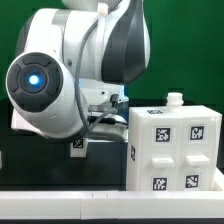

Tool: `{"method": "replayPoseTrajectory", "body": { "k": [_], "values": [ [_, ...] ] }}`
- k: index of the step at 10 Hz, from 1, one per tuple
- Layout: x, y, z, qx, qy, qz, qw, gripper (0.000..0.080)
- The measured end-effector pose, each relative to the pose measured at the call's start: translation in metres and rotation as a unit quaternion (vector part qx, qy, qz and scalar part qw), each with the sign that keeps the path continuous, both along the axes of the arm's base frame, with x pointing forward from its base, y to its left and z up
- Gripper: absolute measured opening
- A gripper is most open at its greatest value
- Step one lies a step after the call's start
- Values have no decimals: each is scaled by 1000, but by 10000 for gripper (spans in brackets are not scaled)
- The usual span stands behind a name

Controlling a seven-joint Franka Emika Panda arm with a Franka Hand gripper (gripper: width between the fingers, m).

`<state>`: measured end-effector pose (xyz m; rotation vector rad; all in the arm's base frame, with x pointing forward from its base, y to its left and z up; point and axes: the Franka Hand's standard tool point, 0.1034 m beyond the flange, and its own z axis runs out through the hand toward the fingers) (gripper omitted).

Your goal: Assemble cabinet

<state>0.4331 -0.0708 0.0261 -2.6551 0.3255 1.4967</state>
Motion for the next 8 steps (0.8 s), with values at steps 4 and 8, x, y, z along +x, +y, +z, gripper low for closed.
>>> {"method": "replayPoseTrajectory", "body": {
  "k": [4, 8],
  "values": [
    [0, 0, 0, 0, 0, 0, 1000, 284],
    [0, 0, 0, 0, 0, 0, 1000, 284]
  ]
}}
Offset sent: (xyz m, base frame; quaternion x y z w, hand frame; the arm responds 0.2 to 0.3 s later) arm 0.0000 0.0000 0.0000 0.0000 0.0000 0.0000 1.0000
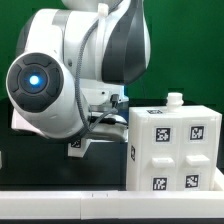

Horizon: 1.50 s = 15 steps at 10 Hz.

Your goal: Assemble cabinet

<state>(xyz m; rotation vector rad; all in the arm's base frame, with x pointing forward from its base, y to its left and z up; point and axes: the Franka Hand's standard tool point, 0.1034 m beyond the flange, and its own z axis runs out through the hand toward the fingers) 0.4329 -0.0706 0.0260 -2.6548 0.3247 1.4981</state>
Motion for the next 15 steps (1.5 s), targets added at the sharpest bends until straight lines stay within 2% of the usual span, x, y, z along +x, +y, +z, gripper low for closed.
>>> {"method": "replayPoseTrajectory", "body": {
  "k": [1, 3, 4, 7, 8, 9, 10, 12, 14, 15],
  "values": [
    [-1, 0, 2, 4, 3, 1, 1000, 284],
    [-1, -5, 30, 31, 31, 2, 999, 285],
    [1, -6, 36, 46, 35, 7, 998, 285],
    [3, -6, 35, 41, 35, 6, 999, 285],
    [3, -4, 37, 33, 39, -5, 999, 285],
    [6, -2, 41, 36, 38, -20, 998, 286],
    [11, -1, 42, 28, 34, -41, 998, 286],
    [12, 1, 41, -32, 48, -75, 996, 286],
    [12, 3, 41, -73, 59, -98, 991, 286],
    [12, 3, 41, -67, 58, -95, 992, 287]
  ]
}}
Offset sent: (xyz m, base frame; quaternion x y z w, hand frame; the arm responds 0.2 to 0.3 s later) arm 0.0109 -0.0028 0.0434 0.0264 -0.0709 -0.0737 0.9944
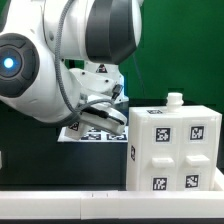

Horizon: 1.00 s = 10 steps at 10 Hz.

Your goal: Assemble cabinet

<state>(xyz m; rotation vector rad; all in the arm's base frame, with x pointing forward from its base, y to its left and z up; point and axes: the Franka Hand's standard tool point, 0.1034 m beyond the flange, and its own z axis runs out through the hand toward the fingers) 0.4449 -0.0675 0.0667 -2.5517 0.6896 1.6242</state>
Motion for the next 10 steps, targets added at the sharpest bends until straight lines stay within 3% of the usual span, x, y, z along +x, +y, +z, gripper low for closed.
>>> {"method": "replayPoseTrajectory", "body": {
  "k": [4, 7, 8, 10],
  "values": [
    [0, 0, -1, 0, 1, 0, 1000, 287],
    [-1, 0, -2, 22, -5, 12, 1000, 287],
    [-1, 0, -2, 40, -10, 21, 999, 287],
    [-1, 0, -2, 112, -32, 58, 992, 287]
  ]
}}
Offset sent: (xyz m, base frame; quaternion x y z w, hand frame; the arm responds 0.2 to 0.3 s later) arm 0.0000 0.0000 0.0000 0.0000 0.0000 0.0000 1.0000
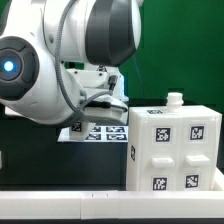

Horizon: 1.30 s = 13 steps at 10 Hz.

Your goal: Assemble cabinet

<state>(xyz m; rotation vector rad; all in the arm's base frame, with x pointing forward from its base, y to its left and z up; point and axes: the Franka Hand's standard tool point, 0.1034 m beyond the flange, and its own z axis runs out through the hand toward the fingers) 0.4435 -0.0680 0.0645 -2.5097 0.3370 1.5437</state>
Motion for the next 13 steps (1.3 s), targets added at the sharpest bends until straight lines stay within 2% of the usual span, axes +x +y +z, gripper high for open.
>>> {"method": "replayPoseTrajectory", "body": {
  "k": [1, 2, 4, 5, 6, 10, 11, 12, 13],
  "values": [
    [0, 0, 0, 27, -8, 14, 1000, 287],
    [0, -1, 0, 66, -20, 34, 997, 287],
    [1, -4, 3, 164, -56, 74, 982, 287],
    [3, -5, 4, 226, -83, 90, 966, 287],
    [4, -8, 5, 271, -105, 98, 952, 287],
    [2, -14, 3, 364, -141, 141, 910, 287],
    [2, -15, 3, 393, -152, 157, 893, 287],
    [2, -18, 3, 438, -173, 178, 864, 287],
    [2, -22, 3, 468, -189, 194, 841, 287]
  ]
}}
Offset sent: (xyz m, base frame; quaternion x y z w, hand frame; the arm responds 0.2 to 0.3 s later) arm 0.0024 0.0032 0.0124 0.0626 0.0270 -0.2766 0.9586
